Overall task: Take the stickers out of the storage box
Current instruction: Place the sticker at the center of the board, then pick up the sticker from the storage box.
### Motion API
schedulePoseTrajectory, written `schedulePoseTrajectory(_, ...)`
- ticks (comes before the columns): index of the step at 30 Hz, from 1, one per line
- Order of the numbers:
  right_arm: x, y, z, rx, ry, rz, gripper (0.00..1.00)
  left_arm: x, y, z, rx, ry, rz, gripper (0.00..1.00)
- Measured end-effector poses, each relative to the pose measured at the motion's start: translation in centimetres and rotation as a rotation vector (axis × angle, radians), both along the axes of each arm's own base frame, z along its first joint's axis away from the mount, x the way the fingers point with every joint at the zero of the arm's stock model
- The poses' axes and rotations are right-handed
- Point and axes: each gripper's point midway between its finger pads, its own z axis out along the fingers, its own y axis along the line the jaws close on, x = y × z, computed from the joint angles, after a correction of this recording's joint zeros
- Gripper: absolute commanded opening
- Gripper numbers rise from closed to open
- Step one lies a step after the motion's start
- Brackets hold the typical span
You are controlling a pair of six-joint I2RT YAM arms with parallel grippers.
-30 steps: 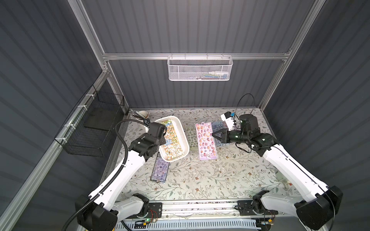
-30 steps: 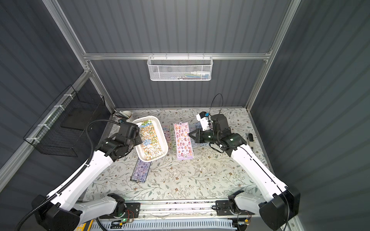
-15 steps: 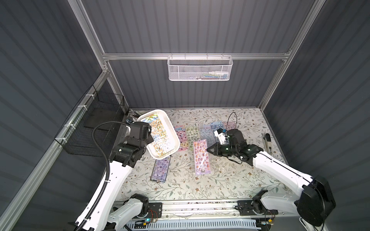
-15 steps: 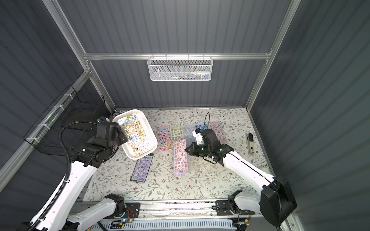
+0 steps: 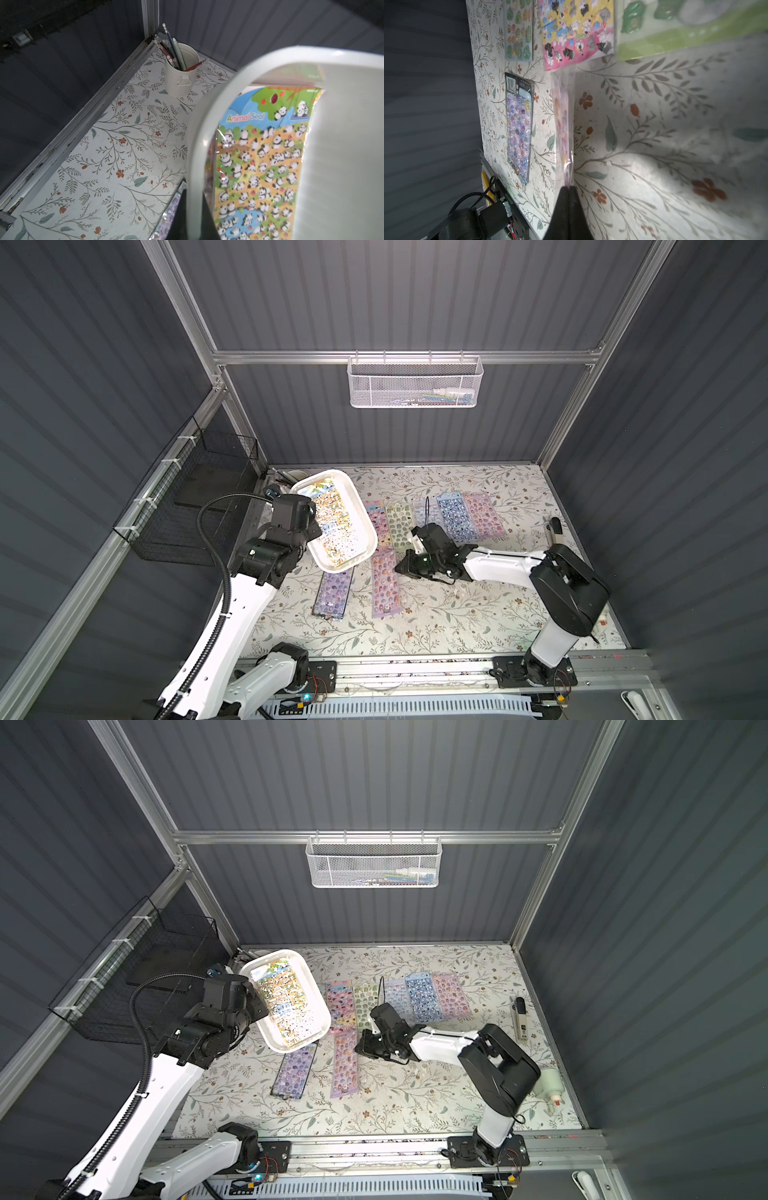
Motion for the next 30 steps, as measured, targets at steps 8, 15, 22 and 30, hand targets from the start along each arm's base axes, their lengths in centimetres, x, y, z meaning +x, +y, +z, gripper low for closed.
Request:
schedulePoseTrajectory(8, -0.6, 1.6, -2.2, -0.013, 0.040, 0.025, 0.00, 0.3, -0.6, -1.0, -0.014, 0.011, -0.020, 0.00)
schedulePoseTrajectory(15, -0.5, 1.8, -3.7, -0.033, 0.063, 0.026, 0.11, 1.0, -1.2, -2.0, -0.023, 0.035, -0.039, 0.00)
schedulePoseTrajectory(22, -0.3, 1.5, -2.5, -0.019, 0.026, 0.036, 0.35, 1.6, -2.2, -2.9, -0.038, 0.065, -0.073, 0.00)
schedulePoseTrajectory(30, 1.1, -1.6, 3.0, 0.055, -0.080, -0.004, 0.41, 3.2, -4.2, -6.3, -0.050, 0.180, -0.135, 0.00)
